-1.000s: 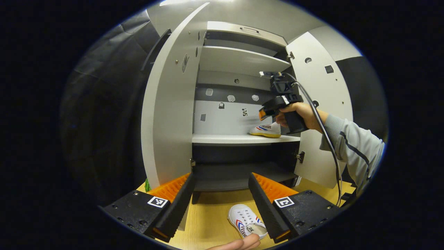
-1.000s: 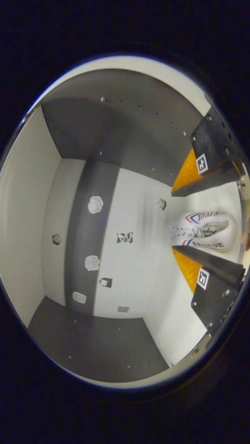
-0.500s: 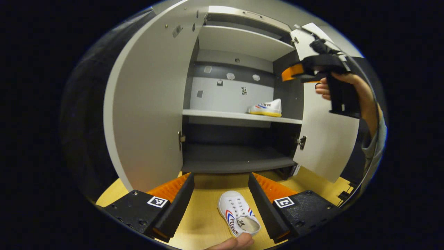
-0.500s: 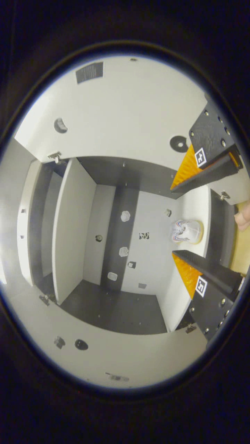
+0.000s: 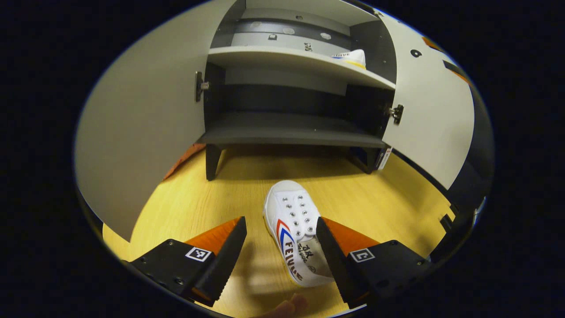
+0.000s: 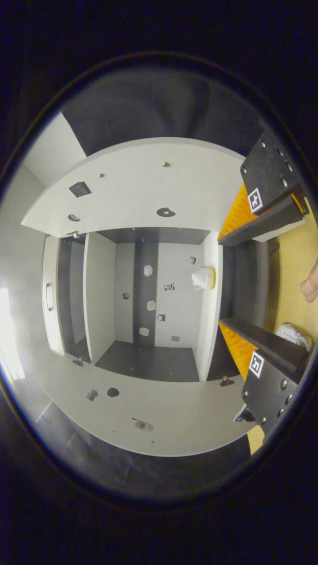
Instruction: Grab one shoe with the right hand and put it into the shoe cabinet, grab the other shoe with the left hand and put it into the shoe cabinet; then close the right door with the right hand and the left door with the left hand.
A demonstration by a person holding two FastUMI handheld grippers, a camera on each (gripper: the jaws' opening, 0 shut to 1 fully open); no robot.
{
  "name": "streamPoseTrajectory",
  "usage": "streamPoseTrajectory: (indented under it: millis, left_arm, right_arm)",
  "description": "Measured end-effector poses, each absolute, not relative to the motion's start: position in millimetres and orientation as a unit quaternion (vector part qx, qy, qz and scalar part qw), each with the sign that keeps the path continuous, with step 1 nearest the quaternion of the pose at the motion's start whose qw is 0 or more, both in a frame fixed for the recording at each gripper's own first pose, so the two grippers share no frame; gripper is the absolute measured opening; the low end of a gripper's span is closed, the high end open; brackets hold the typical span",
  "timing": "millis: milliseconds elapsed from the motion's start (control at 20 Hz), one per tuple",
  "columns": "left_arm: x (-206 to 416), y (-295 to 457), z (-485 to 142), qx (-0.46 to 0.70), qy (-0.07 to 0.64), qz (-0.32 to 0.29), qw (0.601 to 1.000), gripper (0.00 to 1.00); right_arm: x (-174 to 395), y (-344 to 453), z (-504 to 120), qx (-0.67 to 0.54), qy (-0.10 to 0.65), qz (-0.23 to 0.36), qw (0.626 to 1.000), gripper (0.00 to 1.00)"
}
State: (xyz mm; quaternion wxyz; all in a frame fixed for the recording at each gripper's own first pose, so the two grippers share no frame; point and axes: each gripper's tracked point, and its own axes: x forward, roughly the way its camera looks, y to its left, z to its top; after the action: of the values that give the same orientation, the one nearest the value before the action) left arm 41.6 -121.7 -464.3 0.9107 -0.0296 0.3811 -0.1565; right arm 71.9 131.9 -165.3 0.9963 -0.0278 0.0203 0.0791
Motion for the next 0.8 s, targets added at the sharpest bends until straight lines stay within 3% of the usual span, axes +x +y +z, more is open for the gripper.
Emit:
streamPoseTrajectory:
  millis: [300,400,550,650,750,800]
  left_arm:
    - [37,-129,-511,-0.036,0.452,-0.159,0.877,0.97]
    - [41,-134,-514,-0.053,0.456,-0.171,0.872,0.89]
    - [41,-138,-515,-0.068,0.469,-0.184,0.861,0.58]
    - [44,-132,-513,-0.065,0.467,-0.184,0.862,0.5]
    - [45,-130,-511,-0.071,0.47,-0.18,0.861,0.24]
    - [45,-129,-511,-0.066,0.473,-0.176,0.861,0.2]
  right_arm:
    - [43,110,-220,-0.029,0.03,0.058,0.997,0.98]
    - [40,106,-233,-0.047,0.035,0.06,0.996,0.98]
    - [41,98,-252,-0.05,0.05,0.056,0.996,0.98]
    - [44,91,-268,-0.041,0.072,0.047,0.995,0.98]
    - [46,84,-278,-0.031,0.084,0.042,0.995,0.99]
    - [46,81,-282,-0.026,0.088,0.039,0.995,0.99]
